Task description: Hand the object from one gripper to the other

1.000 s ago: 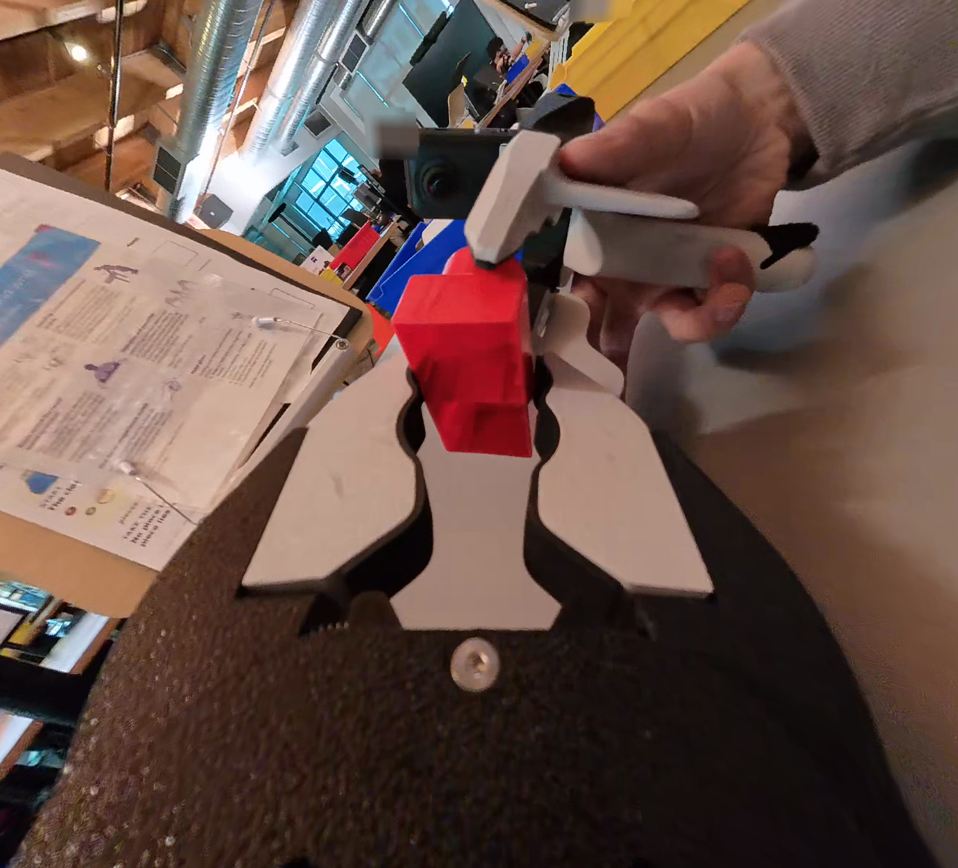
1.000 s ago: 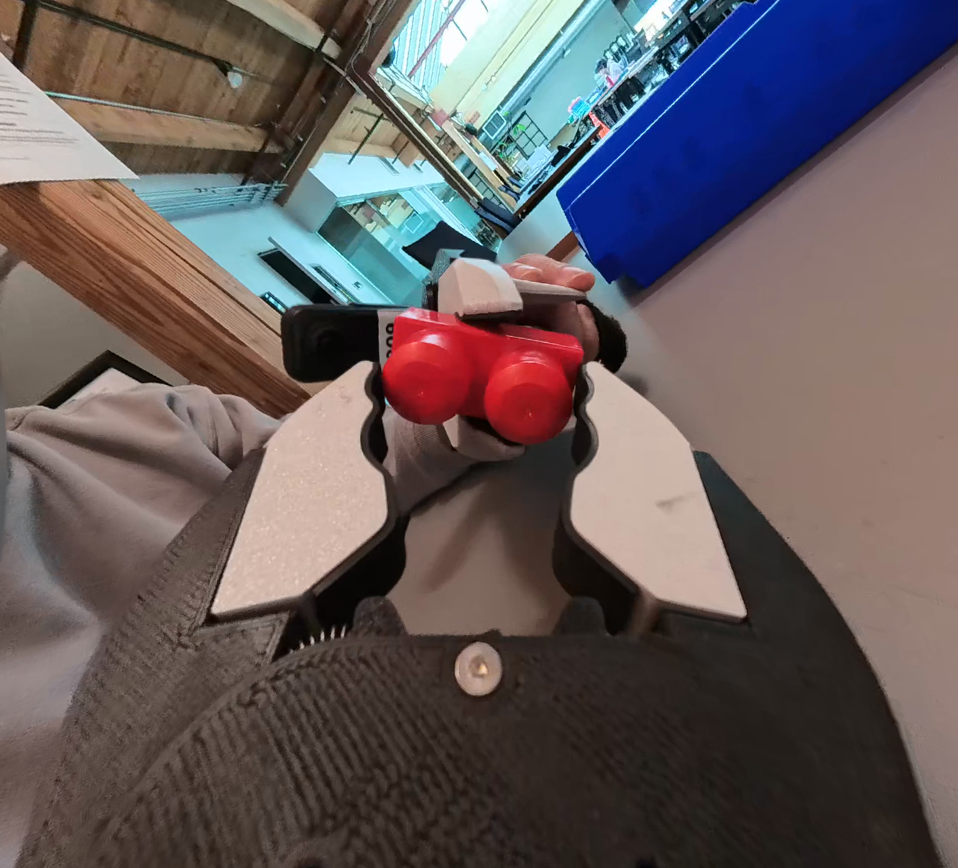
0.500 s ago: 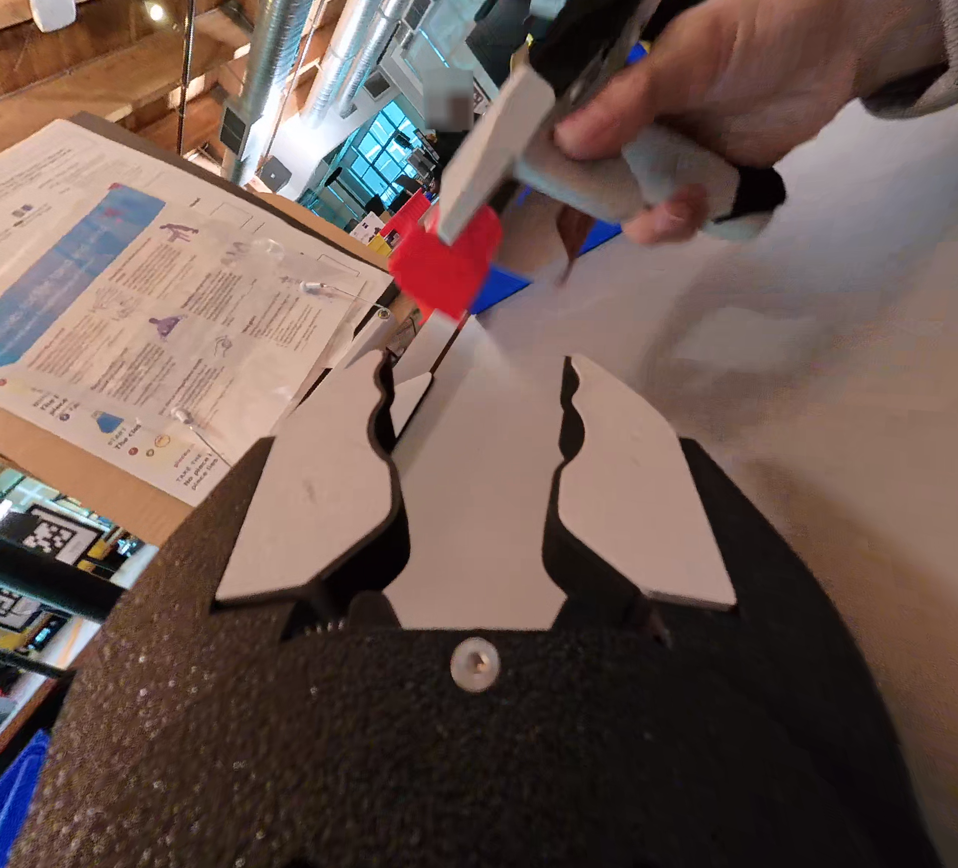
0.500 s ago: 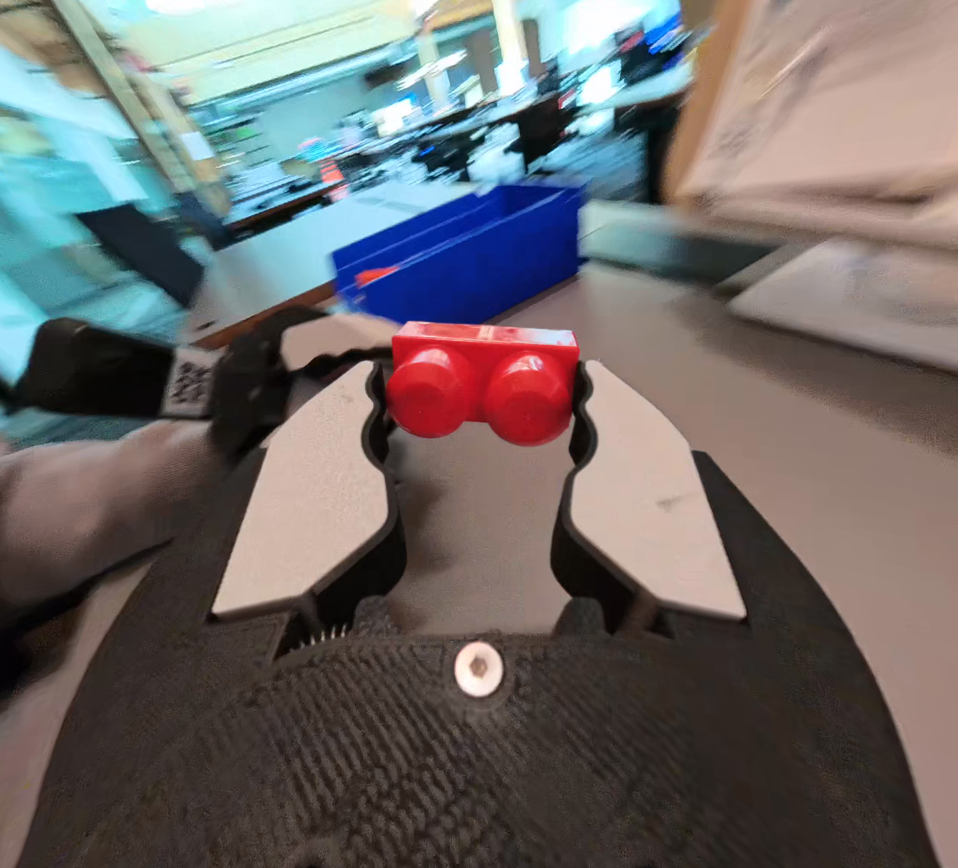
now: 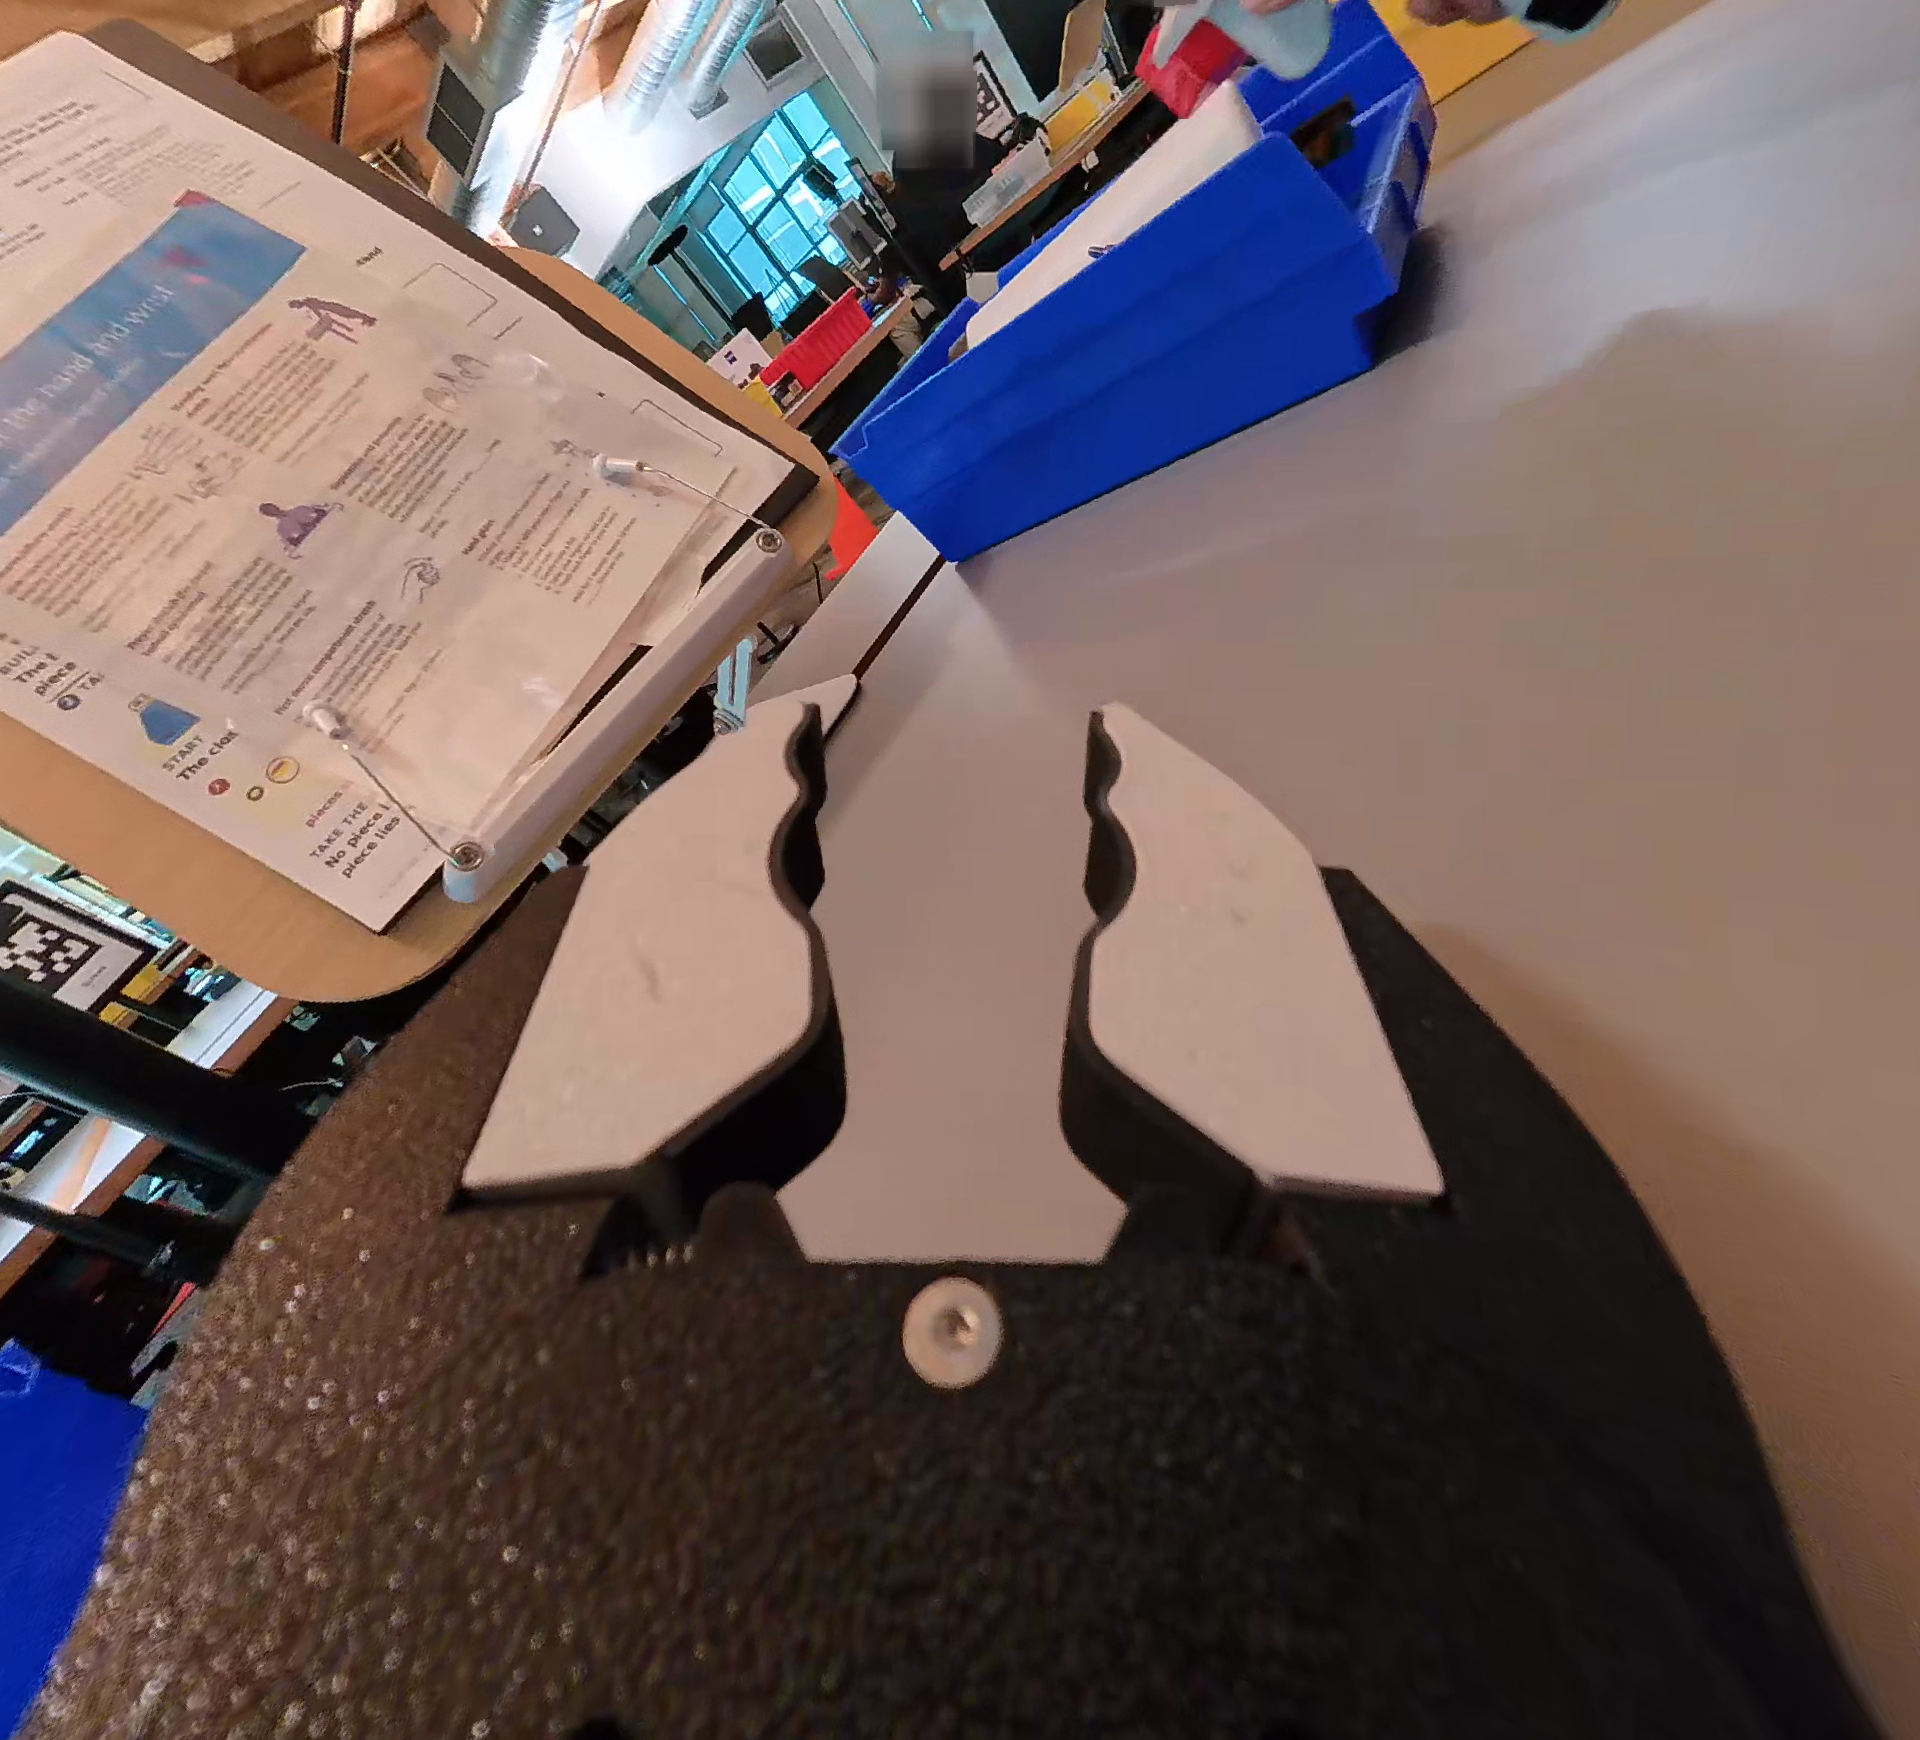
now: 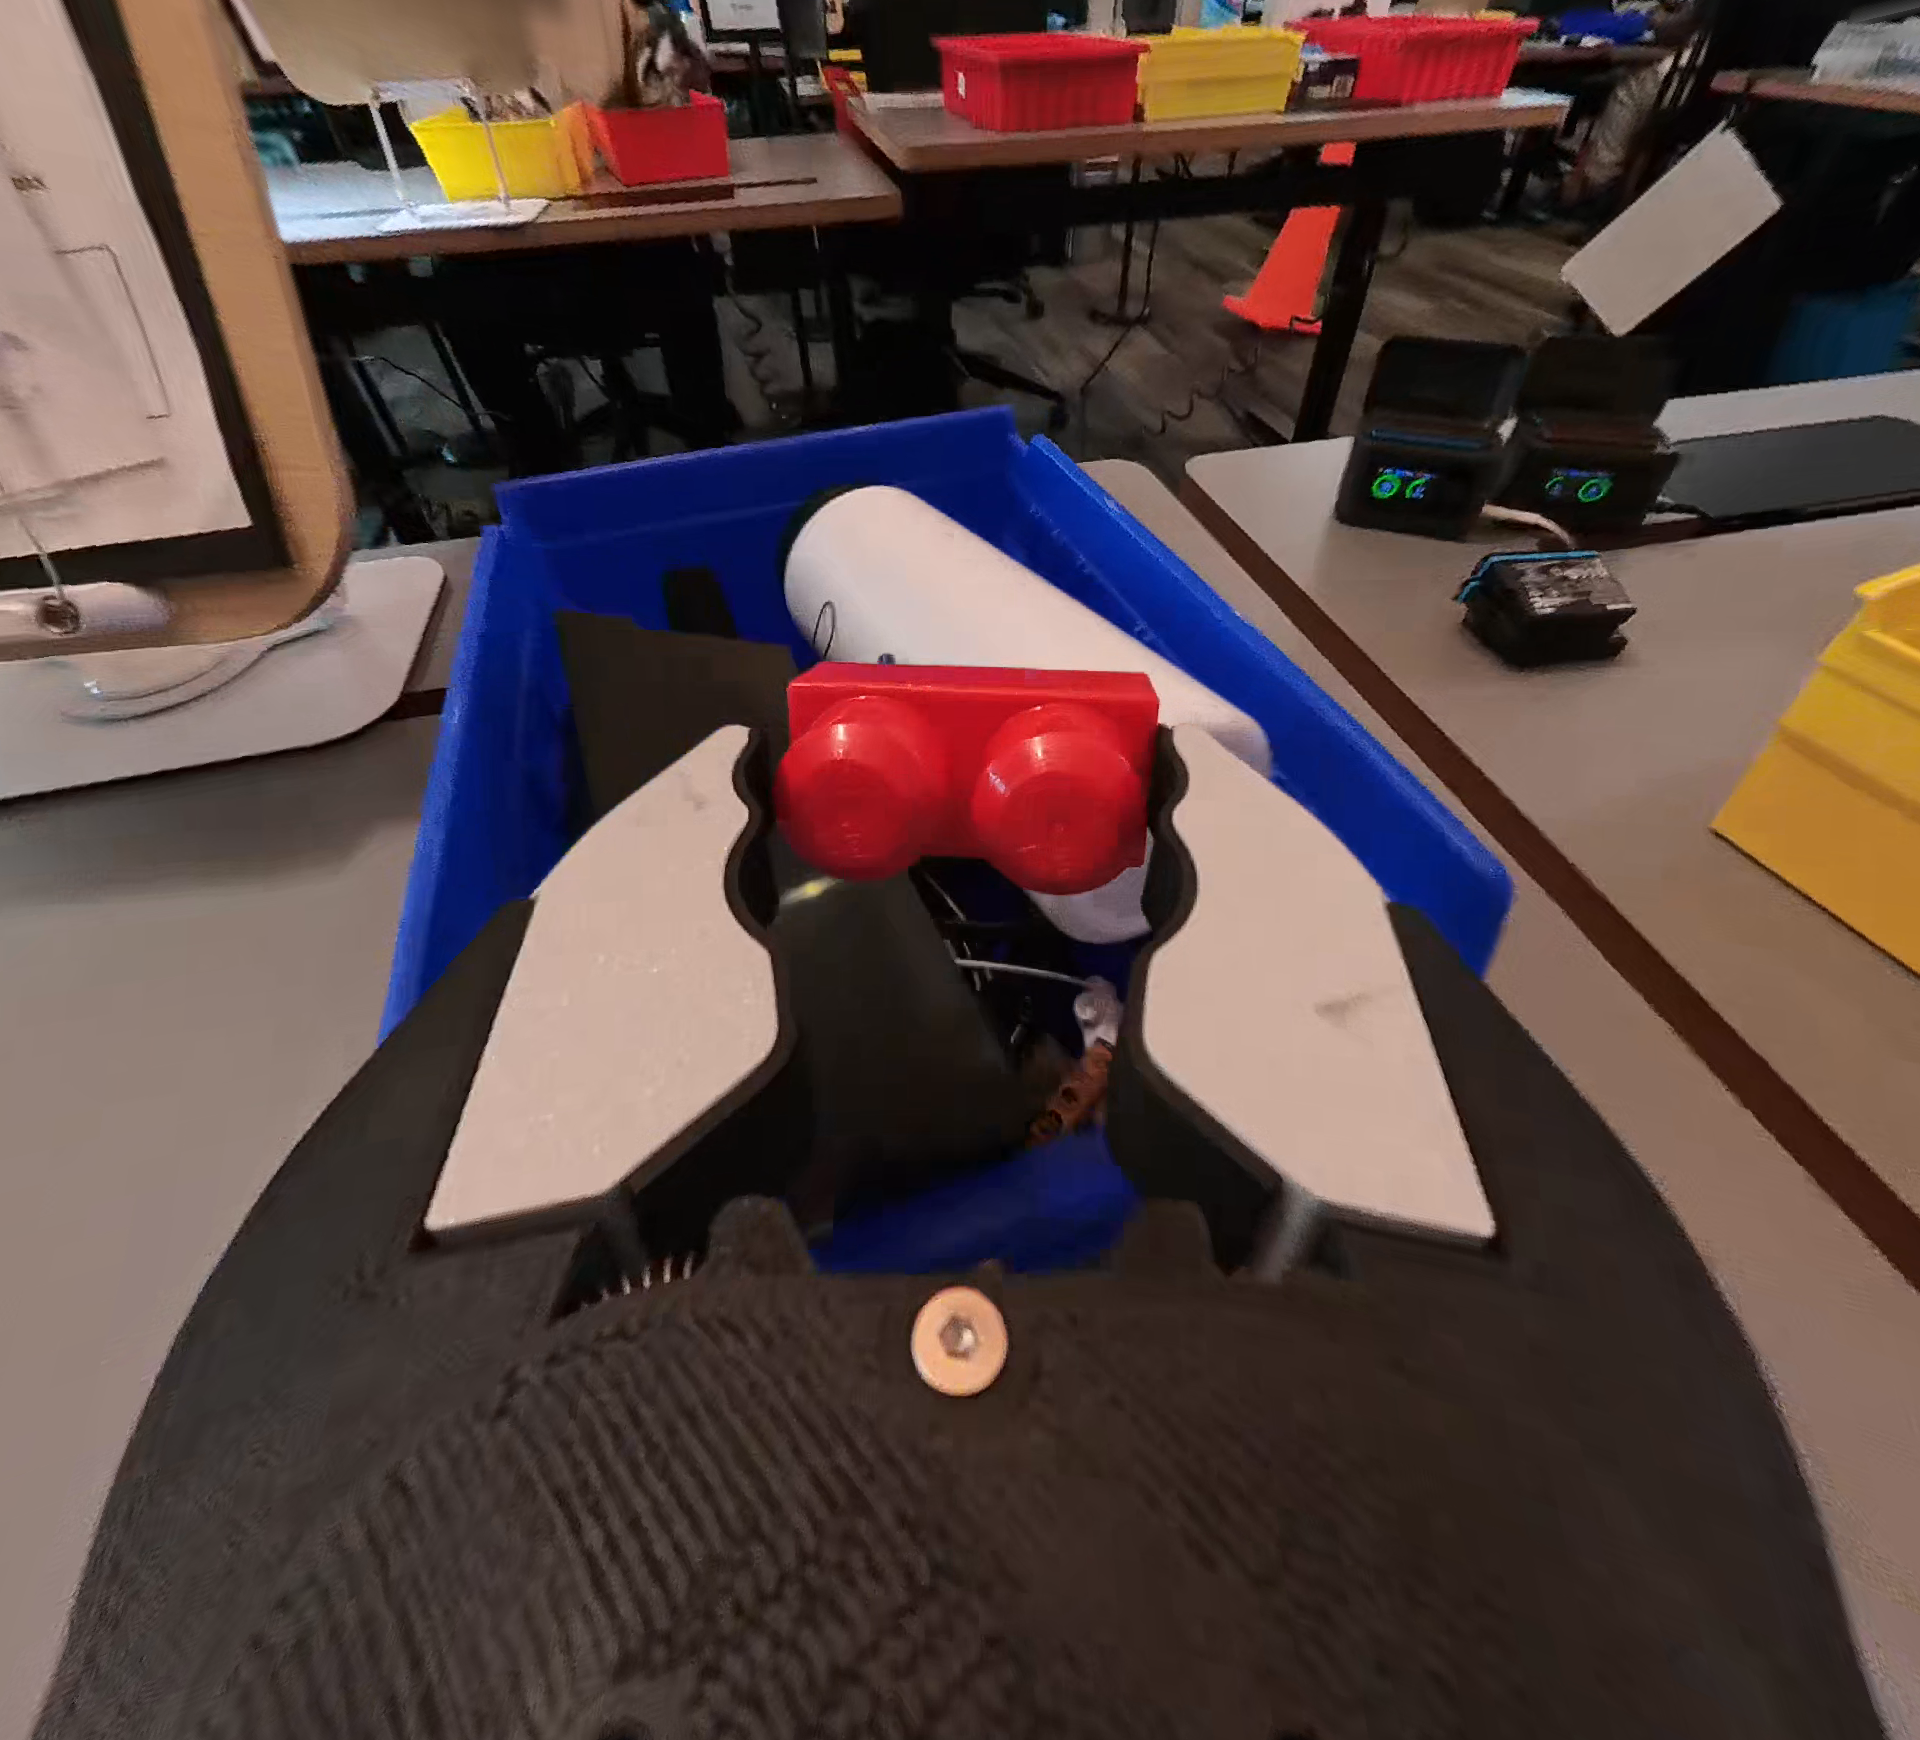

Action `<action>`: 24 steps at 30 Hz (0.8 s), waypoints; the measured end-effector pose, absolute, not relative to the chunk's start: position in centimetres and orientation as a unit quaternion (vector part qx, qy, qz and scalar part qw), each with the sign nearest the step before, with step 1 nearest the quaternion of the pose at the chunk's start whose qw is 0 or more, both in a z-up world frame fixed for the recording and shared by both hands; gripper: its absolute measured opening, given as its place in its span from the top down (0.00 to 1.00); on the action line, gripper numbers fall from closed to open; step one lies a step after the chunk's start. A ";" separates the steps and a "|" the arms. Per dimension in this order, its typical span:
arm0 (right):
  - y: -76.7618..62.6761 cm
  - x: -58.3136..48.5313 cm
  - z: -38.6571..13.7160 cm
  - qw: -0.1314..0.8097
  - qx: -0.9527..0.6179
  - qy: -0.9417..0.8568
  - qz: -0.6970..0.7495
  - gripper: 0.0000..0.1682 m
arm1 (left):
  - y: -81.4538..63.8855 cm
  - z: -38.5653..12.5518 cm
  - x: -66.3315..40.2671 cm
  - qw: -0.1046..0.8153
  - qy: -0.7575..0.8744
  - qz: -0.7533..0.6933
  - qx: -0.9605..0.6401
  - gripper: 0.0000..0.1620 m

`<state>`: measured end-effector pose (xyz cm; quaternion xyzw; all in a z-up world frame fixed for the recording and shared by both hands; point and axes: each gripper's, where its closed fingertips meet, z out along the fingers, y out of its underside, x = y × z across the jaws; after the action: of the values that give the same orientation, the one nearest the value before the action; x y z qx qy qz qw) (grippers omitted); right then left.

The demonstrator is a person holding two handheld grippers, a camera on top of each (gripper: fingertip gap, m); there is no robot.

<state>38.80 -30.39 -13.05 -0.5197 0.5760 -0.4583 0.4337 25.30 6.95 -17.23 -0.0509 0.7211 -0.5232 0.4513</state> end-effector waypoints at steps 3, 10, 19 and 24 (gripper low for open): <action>-28.8 40.5 -15.6 0.414 -0.559 0.600 -0.396 0.58 | 6.9 -17.6 25.4 0.445 0.725 -0.523 -0.055 0.71; -27.6 37.8 -11.7 0.453 -0.528 0.546 -0.466 0.45 | 7.4 -16.6 25.6 0.435 0.706 -0.552 -0.089 0.71; -10.8 31.8 -7.6 0.578 -0.577 0.278 -0.506 0.60 | 11.1 -11.6 26.2 0.386 0.613 -0.650 -0.229 0.71; -2.6 30.8 -14.1 0.551 -0.693 0.198 -0.420 0.60 | 19.1 -9.5 26.3 0.408 0.589 -0.591 -0.371 0.76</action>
<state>30.78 -2.59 -14.06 -0.6933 0.1983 -0.4199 0.5511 26.29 19.07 -9.50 -0.3705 0.5891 -0.5911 0.4078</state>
